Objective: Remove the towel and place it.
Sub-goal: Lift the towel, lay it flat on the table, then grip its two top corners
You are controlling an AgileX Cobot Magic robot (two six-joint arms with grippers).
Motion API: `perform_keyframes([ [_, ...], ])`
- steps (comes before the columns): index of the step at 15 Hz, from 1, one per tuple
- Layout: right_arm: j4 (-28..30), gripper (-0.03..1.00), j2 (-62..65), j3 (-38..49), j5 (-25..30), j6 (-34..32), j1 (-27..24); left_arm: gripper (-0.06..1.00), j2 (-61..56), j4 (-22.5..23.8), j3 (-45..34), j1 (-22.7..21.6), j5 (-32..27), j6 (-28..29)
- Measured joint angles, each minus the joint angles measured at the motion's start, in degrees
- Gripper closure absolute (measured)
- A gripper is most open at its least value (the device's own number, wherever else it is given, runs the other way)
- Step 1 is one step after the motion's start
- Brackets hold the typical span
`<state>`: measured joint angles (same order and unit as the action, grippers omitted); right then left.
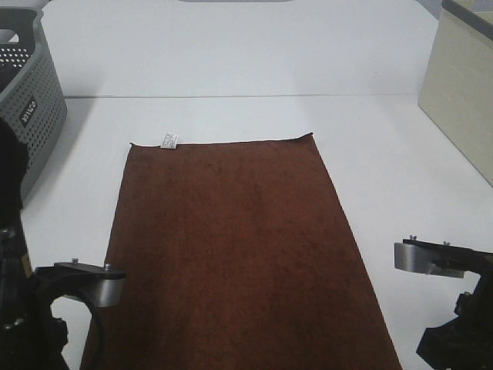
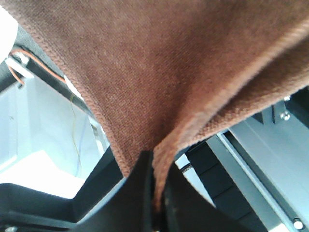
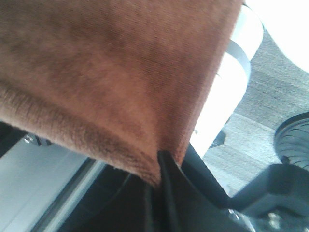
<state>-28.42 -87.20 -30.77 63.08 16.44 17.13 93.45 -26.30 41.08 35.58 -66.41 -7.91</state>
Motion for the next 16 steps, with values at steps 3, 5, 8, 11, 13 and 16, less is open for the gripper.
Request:
perform_keyframes([
  [3,-1.09,0.96,-5.33,-0.06,-2.75,1.32,0.00,0.94,7.68,-1.03,2.64,0.00,0.00,0.00],
  [5,-1.83,0.96,-8.37,-0.11,-3.50,1.43,0.00,0.94,10.60,-1.66,4.81,0.00,0.00,0.00],
  [8,-2.35,0.96,-9.91,-0.11,-4.41,1.89,0.00,0.91,12.78,-3.32,5.73,0.23,-0.52,-0.69],
  [11,-2.75,0.81,-9.91,-0.11,-4.64,2.29,0.00,0.59,12.95,-4.30,5.73,1.60,-0.52,-0.80],
  [13,-3.90,0.50,-9.91,-0.11,-4.70,2.23,0.00,0.31,12.95,-4.30,5.73,2.86,-0.52,0.97],
  [16,-4.13,0.21,-9.91,-0.11,-4.47,2.18,0.00,0.18,12.95,-4.35,5.84,3.61,-0.69,1.49],
])
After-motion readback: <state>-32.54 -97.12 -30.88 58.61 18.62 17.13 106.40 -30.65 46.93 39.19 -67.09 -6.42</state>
